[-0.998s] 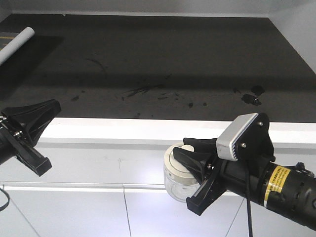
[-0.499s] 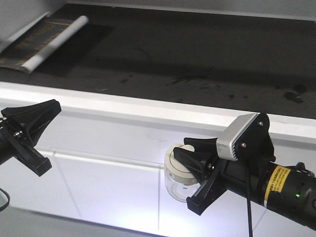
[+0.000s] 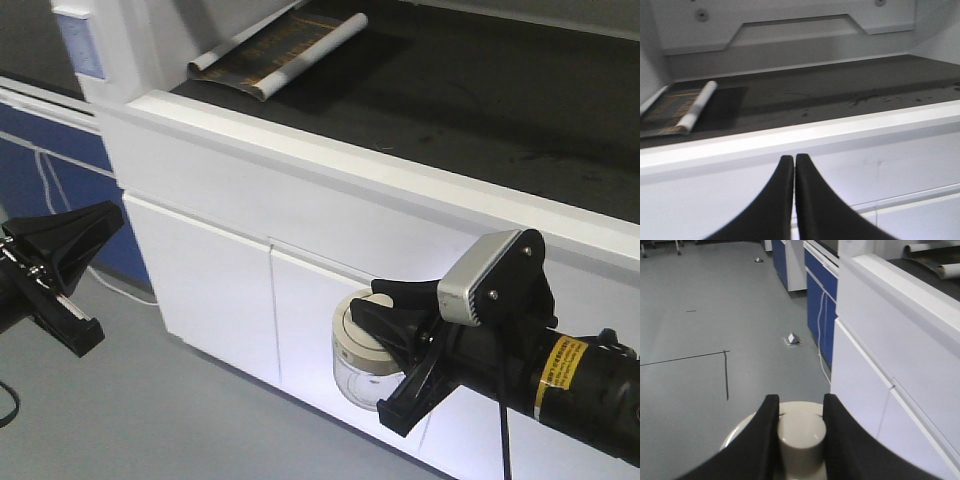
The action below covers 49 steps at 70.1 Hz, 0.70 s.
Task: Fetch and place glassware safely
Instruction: 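Hold the jar in the right gripper while the base turns away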
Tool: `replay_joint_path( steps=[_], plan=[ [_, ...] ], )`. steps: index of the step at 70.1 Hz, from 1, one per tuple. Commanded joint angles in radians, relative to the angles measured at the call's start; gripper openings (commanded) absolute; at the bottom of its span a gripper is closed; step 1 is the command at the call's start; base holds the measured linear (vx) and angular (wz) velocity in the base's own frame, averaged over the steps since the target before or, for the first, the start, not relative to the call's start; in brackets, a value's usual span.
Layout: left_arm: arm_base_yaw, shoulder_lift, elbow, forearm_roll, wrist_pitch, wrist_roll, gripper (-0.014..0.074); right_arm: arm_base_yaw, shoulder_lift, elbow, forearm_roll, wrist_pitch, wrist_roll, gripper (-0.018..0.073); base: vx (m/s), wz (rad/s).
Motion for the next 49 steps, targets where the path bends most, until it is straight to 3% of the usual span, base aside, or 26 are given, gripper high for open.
replay_joint_path(
  steps=[1, 49],
  plan=[
    [-0.008, -0.012, -0.023, -0.041, -0.053, -0.01, -0.0007, -0.001, -0.018, -0.037, 0.019, -0.082, -0.011, -0.0001, -0.14, 0.53],
    [-0.008, -0.012, -0.023, -0.041, -0.053, -0.01, -0.0007, -0.001, -0.018, -0.037, 0.019, -0.082, -0.011, -0.0001, -0.1, 0.57]
  ],
)
